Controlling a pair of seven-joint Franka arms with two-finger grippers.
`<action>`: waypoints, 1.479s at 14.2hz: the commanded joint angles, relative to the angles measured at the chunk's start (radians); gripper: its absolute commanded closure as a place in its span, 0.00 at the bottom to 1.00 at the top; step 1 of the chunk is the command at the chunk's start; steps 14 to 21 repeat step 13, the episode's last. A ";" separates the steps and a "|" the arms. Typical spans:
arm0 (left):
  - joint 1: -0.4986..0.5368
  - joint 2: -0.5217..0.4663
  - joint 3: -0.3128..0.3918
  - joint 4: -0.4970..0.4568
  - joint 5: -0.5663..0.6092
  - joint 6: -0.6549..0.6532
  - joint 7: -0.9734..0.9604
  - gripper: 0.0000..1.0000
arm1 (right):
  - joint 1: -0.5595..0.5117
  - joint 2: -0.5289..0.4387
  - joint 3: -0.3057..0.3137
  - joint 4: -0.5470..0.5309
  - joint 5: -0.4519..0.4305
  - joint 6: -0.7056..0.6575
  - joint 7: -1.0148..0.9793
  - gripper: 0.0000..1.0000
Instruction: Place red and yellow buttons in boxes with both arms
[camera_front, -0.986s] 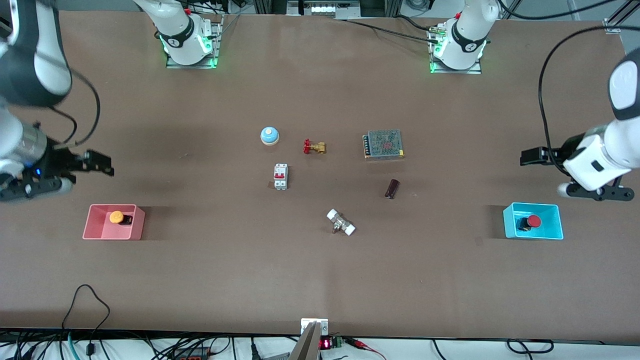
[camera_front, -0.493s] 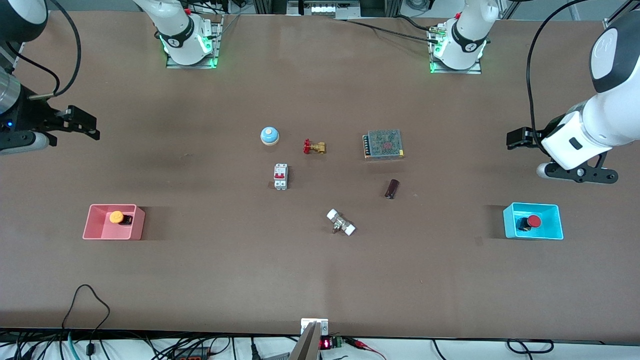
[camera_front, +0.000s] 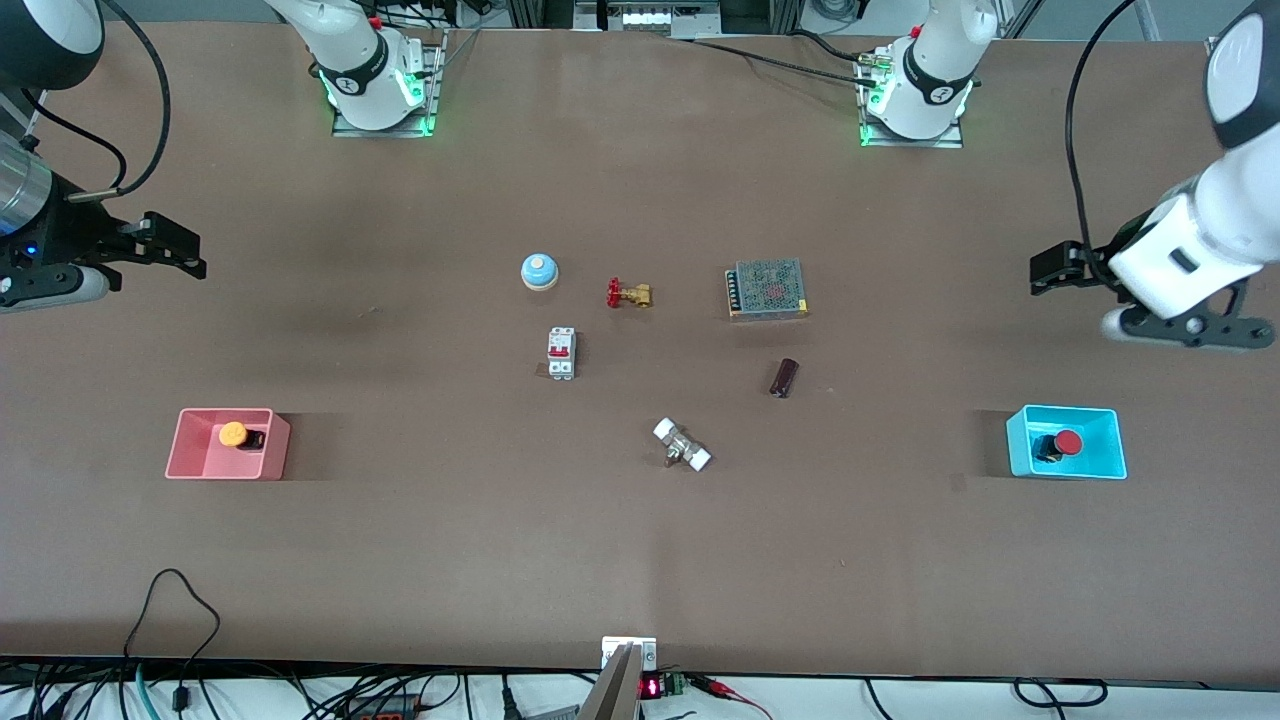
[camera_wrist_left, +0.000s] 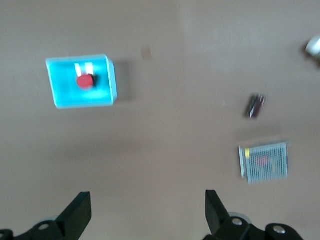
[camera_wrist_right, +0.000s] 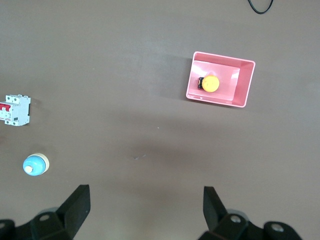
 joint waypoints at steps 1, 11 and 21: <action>0.007 -0.190 0.005 -0.244 -0.007 0.155 0.005 0.00 | 0.018 -0.011 -0.013 0.007 -0.009 -0.040 0.016 0.00; 0.018 -0.173 -0.004 -0.195 -0.016 0.054 0.008 0.00 | 0.020 0.009 -0.013 0.068 -0.011 -0.114 0.014 0.00; 0.018 -0.172 -0.004 -0.194 -0.016 0.054 0.010 0.00 | 0.018 0.011 -0.013 0.068 -0.011 -0.114 0.014 0.00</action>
